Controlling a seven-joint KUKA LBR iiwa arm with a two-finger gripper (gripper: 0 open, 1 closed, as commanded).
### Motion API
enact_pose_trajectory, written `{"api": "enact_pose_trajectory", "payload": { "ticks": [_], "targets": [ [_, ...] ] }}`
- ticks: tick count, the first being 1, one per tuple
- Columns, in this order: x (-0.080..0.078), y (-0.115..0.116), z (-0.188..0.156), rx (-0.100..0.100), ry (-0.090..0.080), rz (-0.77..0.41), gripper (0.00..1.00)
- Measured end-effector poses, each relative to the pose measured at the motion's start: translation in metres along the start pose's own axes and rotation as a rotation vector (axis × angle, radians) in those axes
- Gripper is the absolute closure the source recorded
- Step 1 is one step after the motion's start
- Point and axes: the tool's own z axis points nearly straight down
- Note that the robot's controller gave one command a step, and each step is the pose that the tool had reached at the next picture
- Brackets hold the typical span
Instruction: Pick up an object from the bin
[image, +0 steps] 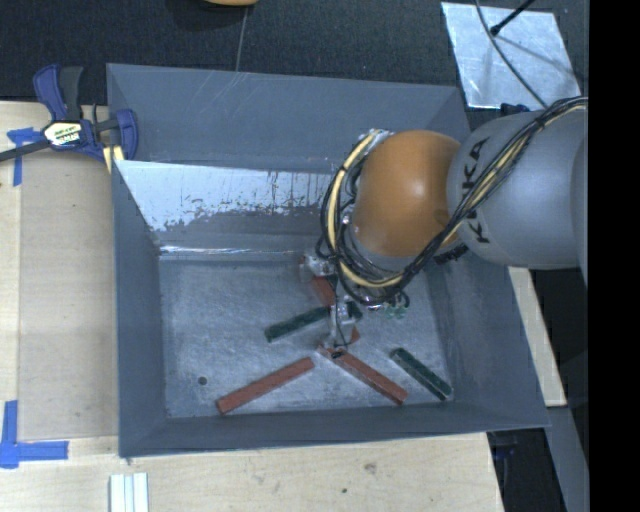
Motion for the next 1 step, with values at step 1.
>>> {"api": "enact_pose_trajectory", "payload": {
  "ticks": [1],
  "targets": [
    [-0.0195,0.0061,0.0433,0.001,0.002,-0.137,0.00]
  ]
}}
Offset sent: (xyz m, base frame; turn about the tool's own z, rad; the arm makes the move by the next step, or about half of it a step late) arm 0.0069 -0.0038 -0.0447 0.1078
